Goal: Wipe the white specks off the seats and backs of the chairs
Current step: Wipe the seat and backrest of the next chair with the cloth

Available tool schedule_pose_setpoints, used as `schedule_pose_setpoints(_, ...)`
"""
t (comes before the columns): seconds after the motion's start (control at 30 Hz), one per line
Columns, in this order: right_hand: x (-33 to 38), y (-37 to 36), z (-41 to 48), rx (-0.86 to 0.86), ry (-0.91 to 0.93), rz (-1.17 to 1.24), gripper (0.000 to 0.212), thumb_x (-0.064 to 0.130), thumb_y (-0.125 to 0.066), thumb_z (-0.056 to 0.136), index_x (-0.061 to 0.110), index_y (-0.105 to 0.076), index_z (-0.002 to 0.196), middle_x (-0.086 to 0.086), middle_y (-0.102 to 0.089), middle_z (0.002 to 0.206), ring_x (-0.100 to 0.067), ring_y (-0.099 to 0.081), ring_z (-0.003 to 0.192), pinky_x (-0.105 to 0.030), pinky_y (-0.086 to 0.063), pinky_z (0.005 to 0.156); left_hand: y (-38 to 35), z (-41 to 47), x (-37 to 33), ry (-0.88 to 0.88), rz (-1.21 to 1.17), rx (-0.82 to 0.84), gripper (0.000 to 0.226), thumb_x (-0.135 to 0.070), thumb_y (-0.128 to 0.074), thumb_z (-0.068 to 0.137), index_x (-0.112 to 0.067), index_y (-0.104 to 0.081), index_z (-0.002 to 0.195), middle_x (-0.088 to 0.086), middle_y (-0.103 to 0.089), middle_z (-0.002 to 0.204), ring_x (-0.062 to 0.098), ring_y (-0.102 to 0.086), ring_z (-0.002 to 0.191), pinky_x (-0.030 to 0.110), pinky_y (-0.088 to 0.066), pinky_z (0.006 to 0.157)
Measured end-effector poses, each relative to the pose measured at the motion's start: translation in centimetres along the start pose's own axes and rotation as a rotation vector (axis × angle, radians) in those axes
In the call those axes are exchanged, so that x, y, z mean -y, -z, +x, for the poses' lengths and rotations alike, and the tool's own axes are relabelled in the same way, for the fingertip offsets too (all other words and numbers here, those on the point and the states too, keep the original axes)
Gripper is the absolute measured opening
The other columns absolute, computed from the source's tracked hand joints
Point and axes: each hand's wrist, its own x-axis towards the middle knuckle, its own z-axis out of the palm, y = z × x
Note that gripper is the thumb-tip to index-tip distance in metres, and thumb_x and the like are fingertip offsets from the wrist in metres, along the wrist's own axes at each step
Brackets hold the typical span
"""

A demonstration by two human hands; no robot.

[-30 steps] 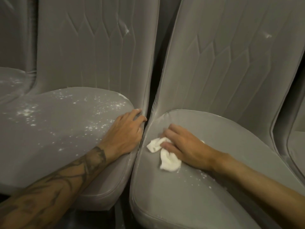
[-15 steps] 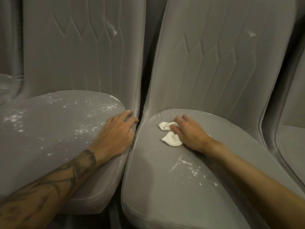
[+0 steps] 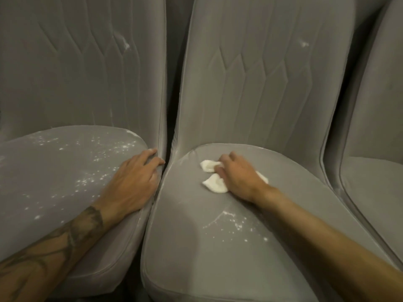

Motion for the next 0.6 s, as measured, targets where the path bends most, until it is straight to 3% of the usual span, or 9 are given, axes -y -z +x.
schedule_pose_setpoints(0.1, 1.9, -0.4, -3.8, 0.018, 0.292, 0.108, 0.031, 0.048, -0.036, 0.102, 0.024, -0.049, 0.116, -0.001, -0.049, 0.107, -0.025, -0.051, 0.095, -0.038, -0.042, 0.085, -0.1, 0.2, 0.1, 0.001, -0.002, 0.008, 0.055, -0.032, -0.023, 0.1, -0.017, -0.059, 0.139, 0.011, -0.043, 0.157, 0.028, -0.048, 0.138, 0.046, -0.038, 0.117)
schedule_pose_setpoints(0.17, -0.3, 0.5, -4.2, 0.038, 0.308, 0.061, 0.03, 0.049, -0.036, 0.103, 0.027, -0.049, 0.117, 0.001, -0.048, 0.107, -0.024, -0.052, 0.096, -0.037, -0.041, 0.085, -0.2, 0.2, 0.2, -0.016, 0.007, -0.014, 0.053, -0.029, -0.027, 0.1, -0.015, -0.061, 0.137, 0.012, -0.047, 0.154, 0.03, -0.051, 0.135, 0.048, -0.042, 0.113)
schedule_pose_setpoints(0.3, -6.8, 2.2, -1.5, -0.008, -0.143, -0.064, 0.03, 0.036, -0.044, 0.105, 0.012, -0.054, 0.121, -0.014, -0.053, 0.116, -0.036, -0.053, 0.11, -0.04, -0.04, 0.093, -0.3, 0.2, 0.3, -0.018, 0.011, -0.016, 0.05, -0.028, -0.028, 0.101, -0.016, -0.061, 0.137, 0.012, -0.047, 0.153, 0.03, -0.051, 0.134, 0.048, -0.043, 0.112)
schedule_pose_setpoints(0.37, -6.0, 1.9, -1.2, -0.037, -0.204, -0.07, 0.03, 0.035, -0.043, 0.105, 0.01, -0.055, 0.118, -0.016, -0.054, 0.115, -0.037, -0.054, 0.107, -0.041, -0.04, 0.092, -0.5, 0.2, 0.5, -0.014, 0.011, -0.025, 0.049, -0.028, -0.029, 0.101, -0.017, -0.061, 0.137, 0.011, -0.046, 0.154, 0.029, -0.051, 0.134, 0.046, -0.041, 0.112)
schedule_pose_setpoints(0.5, -2.3, 0.8, -5.5, 0.008, 0.194, 0.066, 0.029, 0.045, -0.041, 0.102, 0.022, -0.052, 0.114, -0.004, -0.05, 0.106, -0.028, -0.053, 0.094, -0.04, -0.041, 0.084, -0.5, 0.2, 0.5, 0.007, -0.016, -0.013, 0.052, -0.033, -0.025, 0.1, -0.022, -0.059, 0.138, 0.007, -0.044, 0.156, 0.024, -0.047, 0.137, 0.043, -0.037, 0.116)
schedule_pose_setpoints(0.6, -5.6, 2.8, -5.3, 0.086, 0.215, 0.009, 0.027, 0.04, -0.043, 0.104, 0.02, -0.055, 0.117, -0.005, -0.051, 0.109, -0.027, -0.053, 0.099, -0.039, -0.04, 0.09, -0.3, 0.3, 0.4, 0.012, -0.018, -0.006, 0.052, -0.032, -0.025, 0.1, -0.022, -0.06, 0.138, 0.007, -0.043, 0.157, 0.025, -0.048, 0.137, 0.044, -0.037, 0.115)
